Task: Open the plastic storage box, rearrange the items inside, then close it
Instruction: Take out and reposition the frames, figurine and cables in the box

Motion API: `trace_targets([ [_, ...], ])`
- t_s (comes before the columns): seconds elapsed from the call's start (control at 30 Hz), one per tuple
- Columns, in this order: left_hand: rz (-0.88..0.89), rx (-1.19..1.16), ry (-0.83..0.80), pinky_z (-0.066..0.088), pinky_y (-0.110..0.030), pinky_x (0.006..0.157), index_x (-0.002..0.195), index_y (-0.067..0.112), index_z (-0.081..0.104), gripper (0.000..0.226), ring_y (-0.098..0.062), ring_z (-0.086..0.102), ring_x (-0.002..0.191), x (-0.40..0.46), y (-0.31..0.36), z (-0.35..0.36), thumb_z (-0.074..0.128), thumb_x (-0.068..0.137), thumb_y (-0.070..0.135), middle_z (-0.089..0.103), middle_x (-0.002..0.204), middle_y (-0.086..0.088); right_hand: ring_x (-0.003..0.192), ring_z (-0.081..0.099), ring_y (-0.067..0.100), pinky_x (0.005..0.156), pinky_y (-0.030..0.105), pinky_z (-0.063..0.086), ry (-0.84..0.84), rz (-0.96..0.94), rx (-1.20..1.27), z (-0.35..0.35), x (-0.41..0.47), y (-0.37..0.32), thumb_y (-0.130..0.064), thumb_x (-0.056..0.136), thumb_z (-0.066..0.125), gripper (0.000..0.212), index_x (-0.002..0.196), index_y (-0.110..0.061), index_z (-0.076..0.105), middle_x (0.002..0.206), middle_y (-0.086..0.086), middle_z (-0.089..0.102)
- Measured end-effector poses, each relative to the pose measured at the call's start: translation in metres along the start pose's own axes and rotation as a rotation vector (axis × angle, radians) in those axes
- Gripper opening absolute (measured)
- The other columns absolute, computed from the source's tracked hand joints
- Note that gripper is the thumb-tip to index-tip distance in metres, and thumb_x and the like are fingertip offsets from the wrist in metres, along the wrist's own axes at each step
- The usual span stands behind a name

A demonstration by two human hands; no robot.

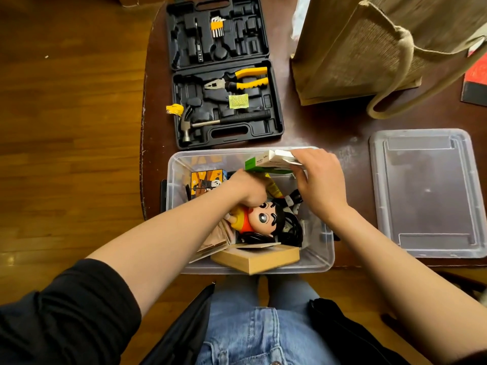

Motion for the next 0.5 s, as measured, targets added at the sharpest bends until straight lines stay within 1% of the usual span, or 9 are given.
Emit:
trace_targets([
  [0.03,-0.008,0.005,0.003,0.044,-0.031,0.083,0.125,0.017,0.055,0.038,-0.022,0.055,0.093,0.001,-0.001,0.001,0.041,0.09,0.018,0.063,0.109,-0.006,0.093,0.057,0.03,0.075,0.031,0.031,0.002,-0.002,-0.003,0.0,0.0,0.0,-0.001,0.082,0.059,0.027,0.106,-0.012,0.066,0.099,0.004,0.068],
  [0.1,-0.03,0.02,-0.044,0.037,-0.037,0.092,0.13,0.018,0.049,0.041,-0.023,0.049,0.095,0.003,0.0,0.002,0.042,0.09,0.017,0.059,0.112,-0.006,0.093,0.057,0.029,0.075,0.031,0.031,-0.008,-0.007,-0.017,0.001,0.0,-0.001,-0.001,0.082,0.058,0.028,0.107,-0.013,0.066,0.098,0.003,0.068],
  [0.13,-0.039,0.031,-0.086,0.034,-0.04,0.097,0.125,0.016,0.051,0.037,-0.023,0.047,0.095,0.004,0.001,0.002,0.041,0.089,0.015,0.058,0.112,-0.007,0.093,0.057,0.029,0.076,0.032,0.032,-0.018,-0.006,-0.025,0.001,0.0,-0.001,-0.001,0.082,0.058,0.029,0.107,-0.014,0.066,0.099,0.003,0.068],
  [0.2,-0.047,0.03,-0.147,0.03,-0.045,0.1,0.119,0.014,0.054,0.033,-0.023,0.045,0.095,0.007,0.004,0.002,0.041,0.089,0.011,0.057,0.104,-0.007,0.094,0.057,0.03,0.077,0.034,0.035,-0.026,-0.005,-0.046,0.001,0.001,-0.002,-0.001,0.082,0.057,0.031,0.109,-0.013,0.066,0.099,0.004,0.068],
  [0.27,-0.047,-0.005,-0.149,0.027,-0.047,0.101,0.12,0.016,0.056,0.035,-0.028,0.048,0.106,0.007,0.004,0.005,0.04,0.089,0.011,0.054,0.097,-0.006,0.092,0.058,0.031,0.074,0.036,0.038,-0.021,-0.01,-0.071,0.0,0.002,-0.002,-0.001,0.082,0.056,0.03,0.108,-0.012,0.067,0.097,0.006,0.068],
  [0.3,-0.049,-0.021,-0.13,0.024,-0.048,0.104,0.122,0.017,0.056,0.036,-0.03,0.046,0.114,0.006,0.003,0.006,0.038,0.09,0.013,0.054,0.104,-0.007,0.089,0.058,0.032,0.071,0.036,0.04,-0.019,-0.021,-0.084,0.0,0.003,-0.003,0.0,0.081,0.056,0.029,0.106,-0.011,0.067,0.095,0.007,0.068],
  [0.33,-0.051,-0.03,-0.112,0.02,-0.049,0.108,0.126,0.018,0.054,0.038,-0.031,0.043,0.12,0.006,0.002,0.008,0.037,0.092,0.016,0.054,0.117,-0.008,0.085,0.059,0.033,0.067,0.035,0.041,-0.016,-0.039,-0.1,0.0,0.003,-0.004,0.001,0.079,0.057,0.028,0.102,-0.009,0.068,0.091,0.008,0.069],
  [0.4,-0.053,-0.053,-0.103,0.014,-0.05,0.111,0.132,0.018,0.049,0.039,-0.031,0.036,0.129,0.004,0.001,0.011,0.033,0.096,0.023,0.047,0.137,-0.011,0.077,0.059,0.034,0.062,0.034,0.041,-0.015,-0.071,-0.154,0.003,0.003,-0.007,0.005,0.072,0.061,0.026,0.094,-0.007,0.069,0.083,0.01,0.068],
  [0.5,-0.059,-0.098,-0.155,0.005,-0.052,0.114,0.139,0.019,0.042,0.043,-0.03,0.024,0.14,0.0,0.002,0.011,0.028,0.1,0.028,0.033,0.151,-0.01,0.079,0.058,0.034,0.07,0.036,0.042,-0.074,-0.072,-0.251,0.012,0.004,-0.009,0.005,0.071,0.062,0.026,0.093,-0.007,0.067,0.084,0.012,0.067],
])
Point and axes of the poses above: each hand's wrist, its own x-axis towards the middle knuckle, its own z-axis out of the palm, y = z × x, the point moved 3 cm from there along x, towards the middle knuckle
